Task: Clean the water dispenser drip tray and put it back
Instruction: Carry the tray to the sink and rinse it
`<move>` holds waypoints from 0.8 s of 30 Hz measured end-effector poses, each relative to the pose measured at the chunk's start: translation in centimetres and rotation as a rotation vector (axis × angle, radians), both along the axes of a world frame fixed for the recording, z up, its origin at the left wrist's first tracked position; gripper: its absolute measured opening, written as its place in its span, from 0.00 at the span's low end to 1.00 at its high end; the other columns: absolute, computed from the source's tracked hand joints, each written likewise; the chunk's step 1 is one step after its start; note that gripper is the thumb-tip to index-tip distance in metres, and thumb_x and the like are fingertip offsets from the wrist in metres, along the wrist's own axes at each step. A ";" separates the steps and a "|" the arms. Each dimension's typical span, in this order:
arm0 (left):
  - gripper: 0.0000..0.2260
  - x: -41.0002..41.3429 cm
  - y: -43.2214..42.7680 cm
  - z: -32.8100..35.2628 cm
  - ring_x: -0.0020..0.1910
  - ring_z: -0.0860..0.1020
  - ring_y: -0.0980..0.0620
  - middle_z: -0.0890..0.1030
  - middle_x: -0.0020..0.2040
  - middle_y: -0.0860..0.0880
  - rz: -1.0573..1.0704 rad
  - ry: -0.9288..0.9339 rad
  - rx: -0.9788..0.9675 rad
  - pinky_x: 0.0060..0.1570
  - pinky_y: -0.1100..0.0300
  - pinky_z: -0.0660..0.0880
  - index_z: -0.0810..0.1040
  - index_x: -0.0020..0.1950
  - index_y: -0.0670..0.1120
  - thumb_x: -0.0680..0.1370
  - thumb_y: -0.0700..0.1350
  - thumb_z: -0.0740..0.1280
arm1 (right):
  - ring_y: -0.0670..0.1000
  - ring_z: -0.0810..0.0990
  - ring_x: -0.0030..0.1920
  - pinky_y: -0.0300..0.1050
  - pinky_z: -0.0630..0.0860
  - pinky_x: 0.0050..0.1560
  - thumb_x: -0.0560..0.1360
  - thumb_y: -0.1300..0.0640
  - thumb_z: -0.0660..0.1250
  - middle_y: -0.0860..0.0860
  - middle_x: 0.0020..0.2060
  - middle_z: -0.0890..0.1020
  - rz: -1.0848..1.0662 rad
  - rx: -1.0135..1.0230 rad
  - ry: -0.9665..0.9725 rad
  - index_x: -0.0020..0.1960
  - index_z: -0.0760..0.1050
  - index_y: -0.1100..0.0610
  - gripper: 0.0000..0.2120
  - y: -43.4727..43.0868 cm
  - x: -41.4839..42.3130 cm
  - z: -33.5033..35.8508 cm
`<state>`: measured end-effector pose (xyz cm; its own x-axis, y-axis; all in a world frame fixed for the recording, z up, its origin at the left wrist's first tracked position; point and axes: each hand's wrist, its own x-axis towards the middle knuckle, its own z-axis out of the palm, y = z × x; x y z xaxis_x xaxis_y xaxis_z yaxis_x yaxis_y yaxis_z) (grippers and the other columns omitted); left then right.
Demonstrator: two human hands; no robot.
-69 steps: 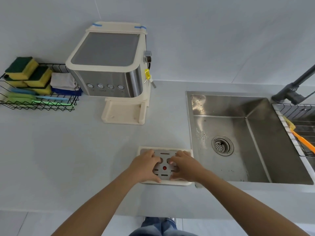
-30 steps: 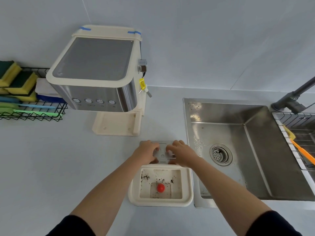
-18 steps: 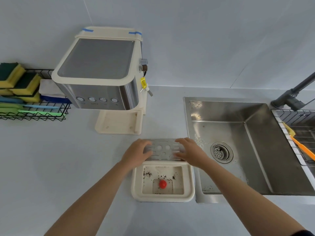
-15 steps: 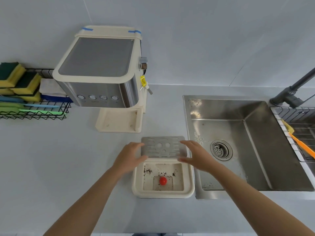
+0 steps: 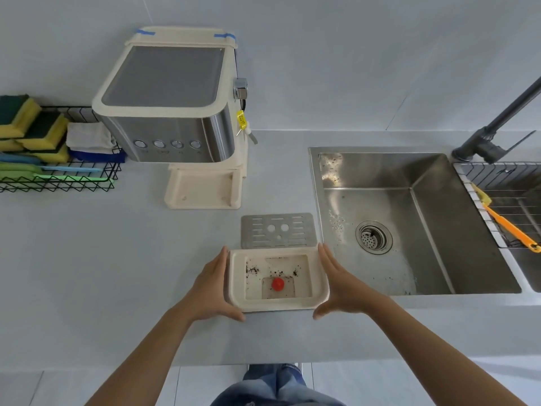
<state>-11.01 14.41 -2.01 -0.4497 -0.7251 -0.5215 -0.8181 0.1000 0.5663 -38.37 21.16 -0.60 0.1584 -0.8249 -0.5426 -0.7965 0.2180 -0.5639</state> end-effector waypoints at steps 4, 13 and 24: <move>0.57 0.3 0.2 -0.6 0.70 0.61 0.49 0.61 0.71 0.53 -0.050 -0.014 -0.139 0.66 0.56 0.63 0.49 0.74 0.49 0.53 0.56 0.78 | 0.54 0.45 0.76 0.51 0.53 0.74 0.59 0.50 0.79 0.52 0.75 0.34 -0.034 -0.035 -0.001 0.71 0.23 0.58 0.69 0.6 0.2 -1.0; 0.58 0.0 -0.4 -0.4 0.72 0.56 0.50 0.57 0.75 0.52 -0.034 0.050 -0.099 0.71 0.54 0.58 0.48 0.75 0.49 0.53 0.58 0.76 | 0.55 0.60 0.73 0.51 0.65 0.69 0.60 0.56 0.79 0.53 0.76 0.47 -0.134 -0.096 -0.017 0.72 0.26 0.55 0.66 0.9 0.2 -0.9; 0.56 -2.5 -3.1 2.6 0.70 0.60 0.54 0.60 0.69 0.52 -0.022 0.312 0.044 0.70 0.59 0.59 0.51 0.74 0.50 0.52 0.52 0.78 | 0.49 0.69 0.65 0.48 0.71 0.65 0.54 0.58 0.79 0.44 0.66 0.68 -0.240 -0.157 -0.109 0.74 0.39 0.46 0.62 -0.7 -2.5 4.3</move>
